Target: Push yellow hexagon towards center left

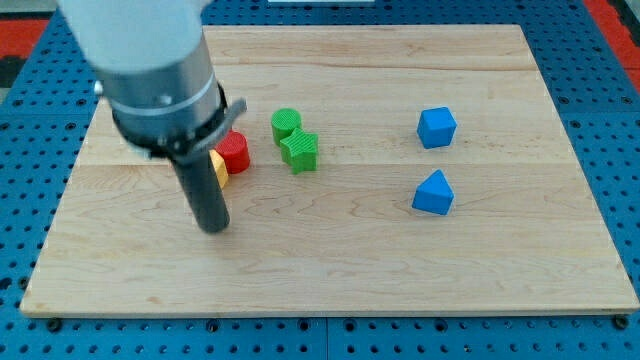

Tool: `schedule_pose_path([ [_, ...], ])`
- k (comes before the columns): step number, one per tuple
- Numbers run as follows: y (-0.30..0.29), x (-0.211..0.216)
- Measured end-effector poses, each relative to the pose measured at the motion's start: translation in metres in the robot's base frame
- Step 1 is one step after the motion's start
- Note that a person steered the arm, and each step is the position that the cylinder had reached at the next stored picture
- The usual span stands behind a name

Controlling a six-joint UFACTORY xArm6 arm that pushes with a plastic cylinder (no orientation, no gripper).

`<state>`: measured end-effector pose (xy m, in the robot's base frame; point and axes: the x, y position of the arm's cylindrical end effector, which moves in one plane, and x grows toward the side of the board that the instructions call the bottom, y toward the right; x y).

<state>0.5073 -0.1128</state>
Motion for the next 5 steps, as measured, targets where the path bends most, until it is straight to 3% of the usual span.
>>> schedule_pose_path([
  [1,0.057,-0.004],
  [5,0.038,-0.031],
])
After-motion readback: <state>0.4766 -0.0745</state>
